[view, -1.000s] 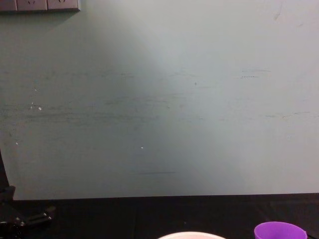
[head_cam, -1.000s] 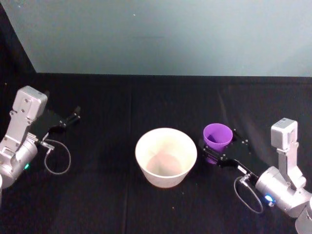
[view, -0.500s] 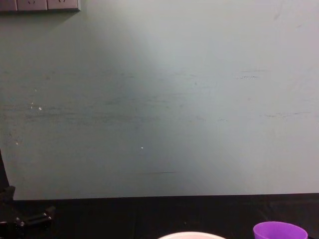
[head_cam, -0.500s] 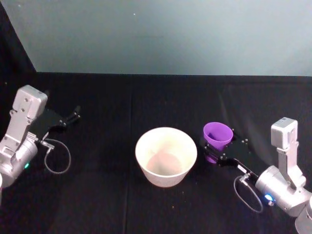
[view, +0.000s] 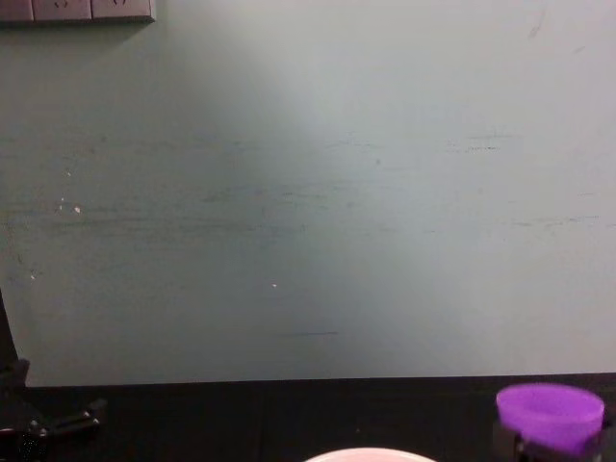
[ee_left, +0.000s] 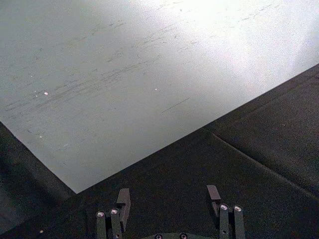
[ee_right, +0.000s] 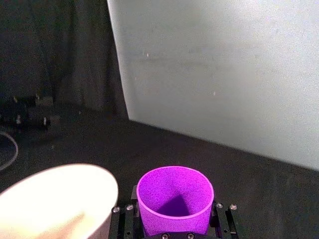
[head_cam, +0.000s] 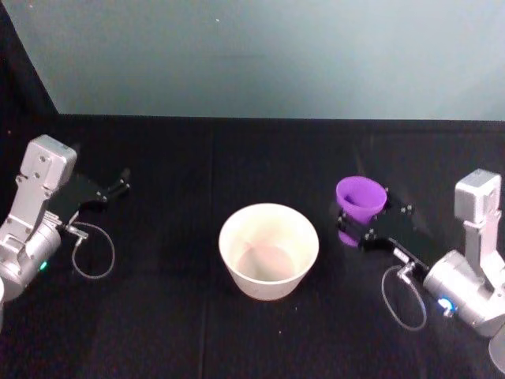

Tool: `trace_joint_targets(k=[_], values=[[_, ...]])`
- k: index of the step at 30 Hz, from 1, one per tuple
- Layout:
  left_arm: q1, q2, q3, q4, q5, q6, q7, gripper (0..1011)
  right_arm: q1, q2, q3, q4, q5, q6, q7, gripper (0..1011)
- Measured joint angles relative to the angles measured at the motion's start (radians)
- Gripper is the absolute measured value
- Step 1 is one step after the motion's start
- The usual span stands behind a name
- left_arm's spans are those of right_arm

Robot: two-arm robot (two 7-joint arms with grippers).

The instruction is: Pick up the cup and pour the mung beans from the cup into the bowl.

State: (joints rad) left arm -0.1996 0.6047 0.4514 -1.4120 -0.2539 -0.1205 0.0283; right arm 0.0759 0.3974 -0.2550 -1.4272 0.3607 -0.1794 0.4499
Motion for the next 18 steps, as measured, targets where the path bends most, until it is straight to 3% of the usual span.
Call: trace_joint_targets(k=[18], values=[[0.0, 0.0, 0.0, 0.0, 0.0, 0.0, 0.0, 1000, 0.013, 0.038, 0.057, -0.207, 0.039, 0.113, -0.051, 741]])
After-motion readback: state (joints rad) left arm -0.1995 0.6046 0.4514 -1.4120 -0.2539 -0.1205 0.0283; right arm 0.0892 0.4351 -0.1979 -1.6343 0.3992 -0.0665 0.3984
